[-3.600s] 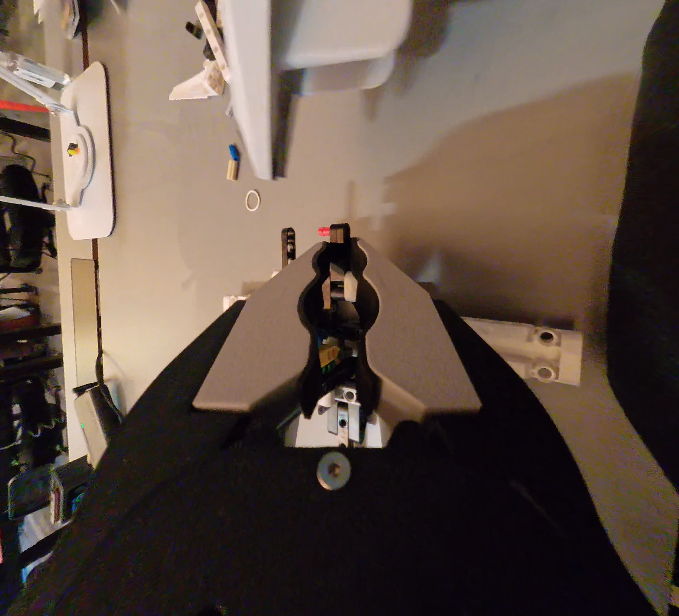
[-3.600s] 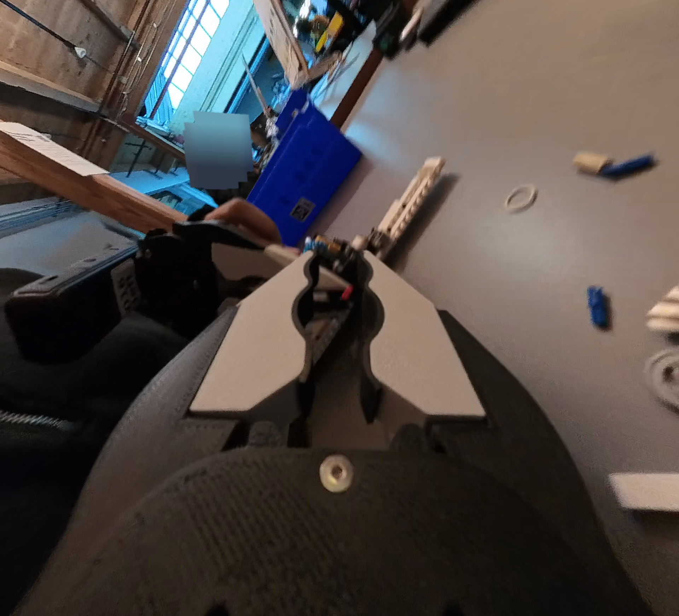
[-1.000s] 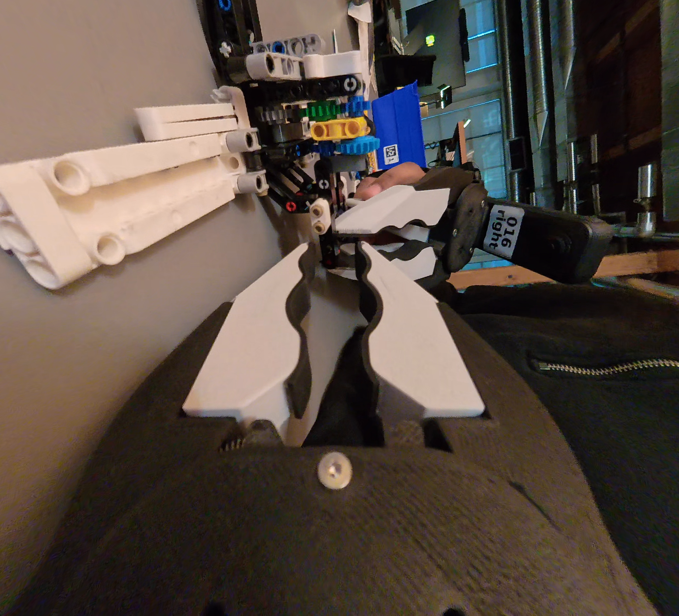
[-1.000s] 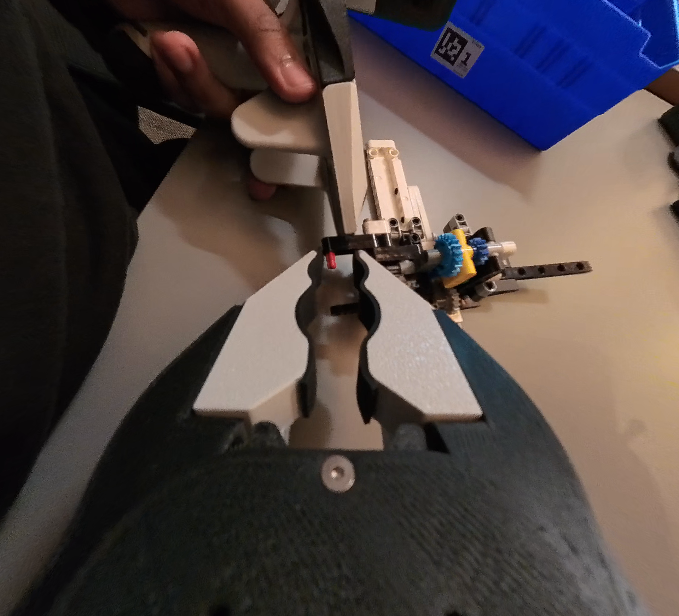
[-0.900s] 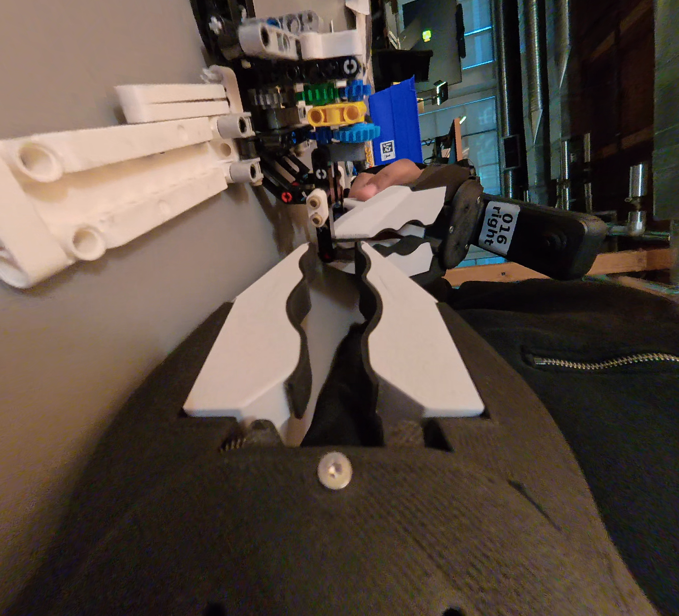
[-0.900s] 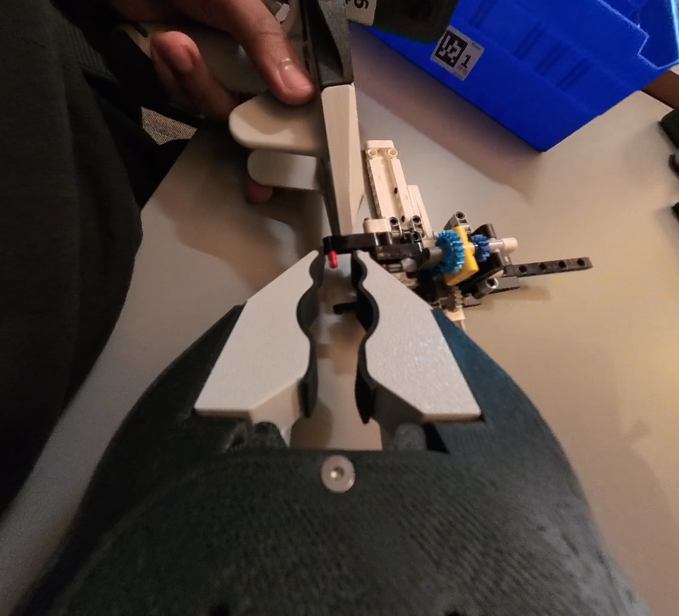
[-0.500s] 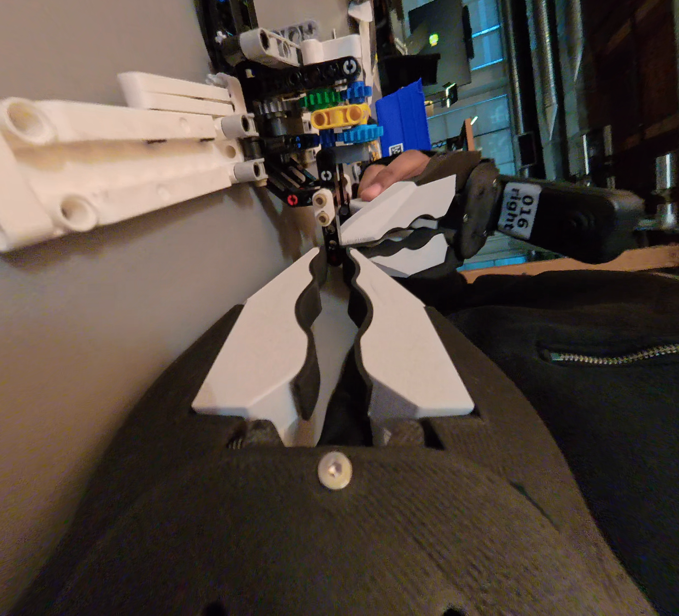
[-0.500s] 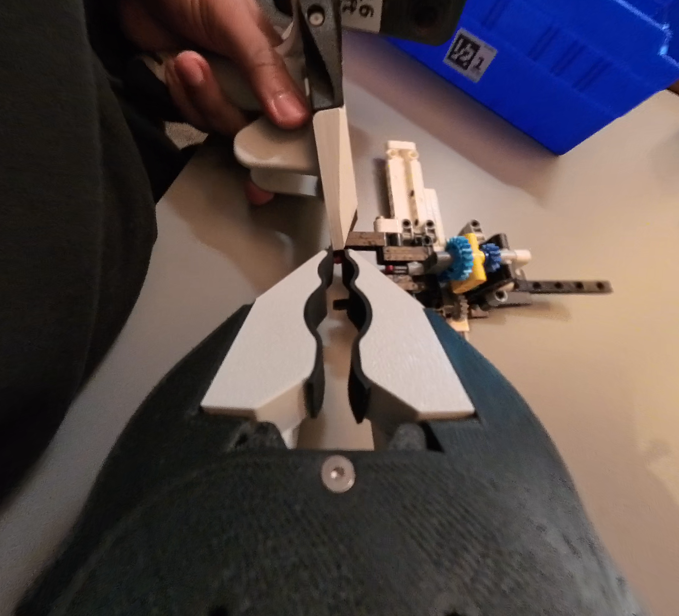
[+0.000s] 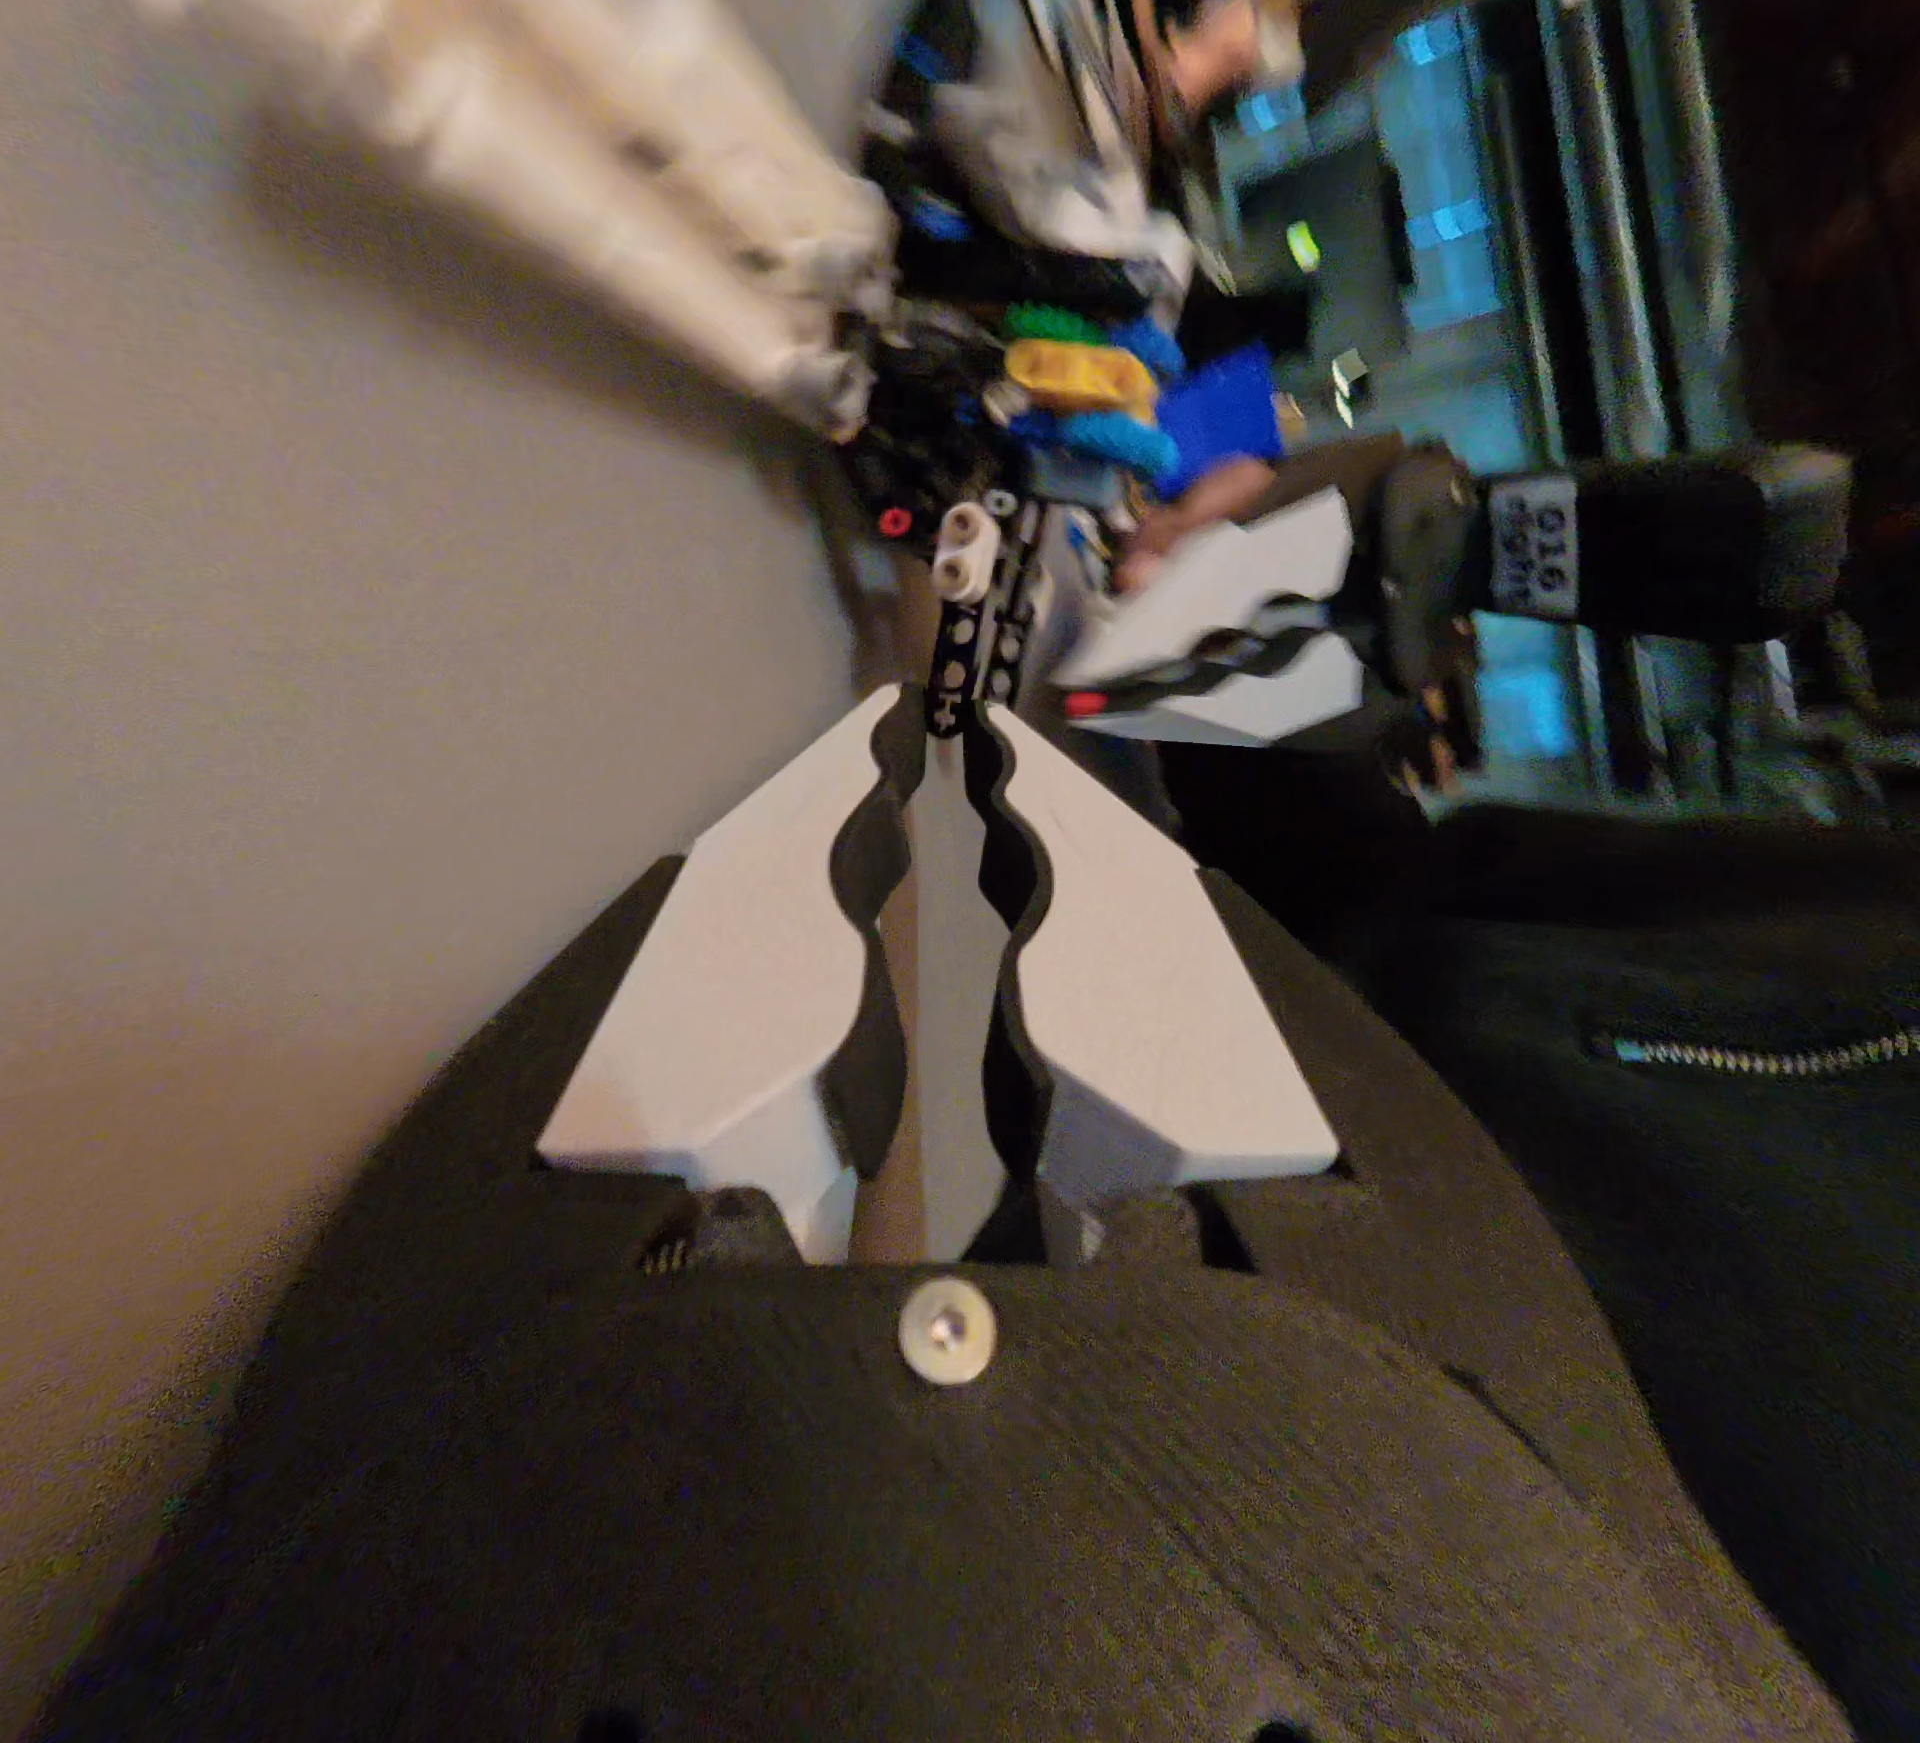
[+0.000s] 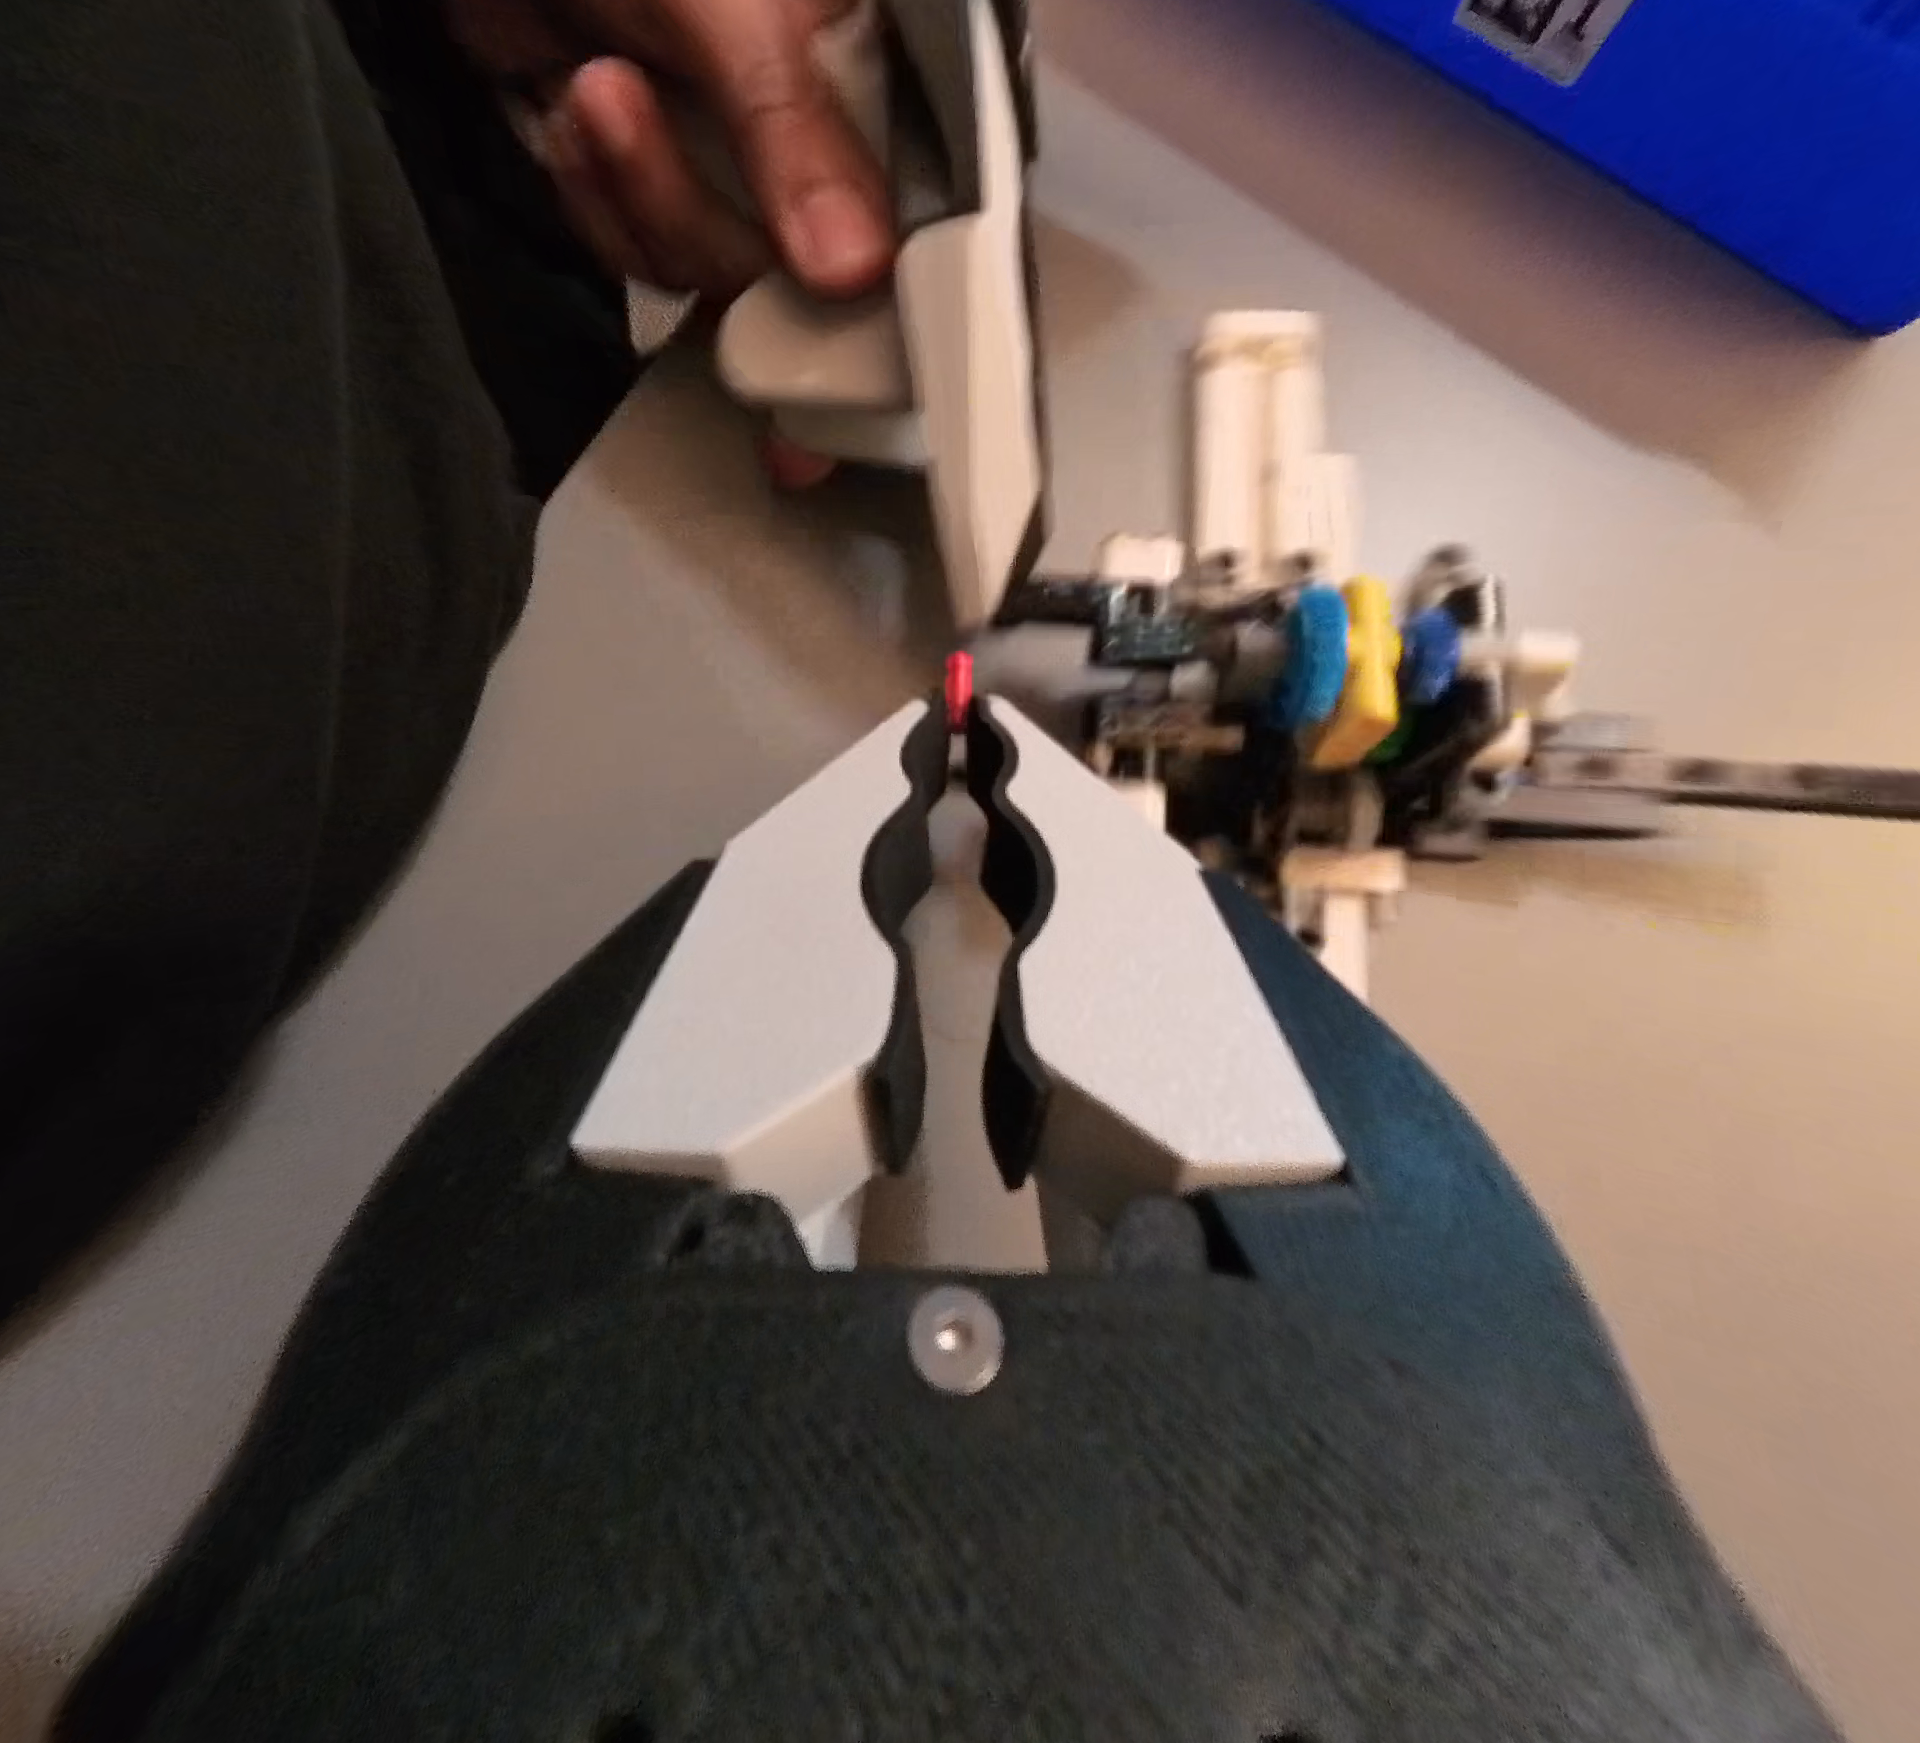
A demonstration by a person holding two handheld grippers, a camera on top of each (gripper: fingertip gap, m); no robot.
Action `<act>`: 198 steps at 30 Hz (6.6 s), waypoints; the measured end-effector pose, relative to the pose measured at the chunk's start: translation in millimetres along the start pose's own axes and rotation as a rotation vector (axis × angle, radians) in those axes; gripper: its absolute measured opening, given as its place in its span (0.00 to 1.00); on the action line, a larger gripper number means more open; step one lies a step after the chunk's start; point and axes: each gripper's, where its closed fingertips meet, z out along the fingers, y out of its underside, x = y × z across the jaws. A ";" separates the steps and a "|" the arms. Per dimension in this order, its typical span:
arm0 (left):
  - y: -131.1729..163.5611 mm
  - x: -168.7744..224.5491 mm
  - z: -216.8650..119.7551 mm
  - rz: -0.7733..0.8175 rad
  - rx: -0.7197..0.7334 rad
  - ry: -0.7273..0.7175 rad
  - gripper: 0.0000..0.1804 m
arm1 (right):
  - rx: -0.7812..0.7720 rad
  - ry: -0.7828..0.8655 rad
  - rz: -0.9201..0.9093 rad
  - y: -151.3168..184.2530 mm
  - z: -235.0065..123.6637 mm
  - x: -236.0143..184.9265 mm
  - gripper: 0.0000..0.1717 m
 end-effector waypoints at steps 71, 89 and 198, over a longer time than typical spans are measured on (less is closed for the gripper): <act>42.7 23.5 16.9 0.596 -0.182 -0.102 0.16 | 0.396 0.305 0.880 -3.3 -25.4 24.4 0.21; 9.9 17.7 -9.7 0.743 -0.091 -0.252 0.12 | 0.468 0.325 0.913 0.2 -40.6 28.7 0.21; -29.6 4.7 37.1 0.880 -0.127 -0.339 0.07 | 0.073 0.491 0.504 9.9 -22.6 60.5 0.13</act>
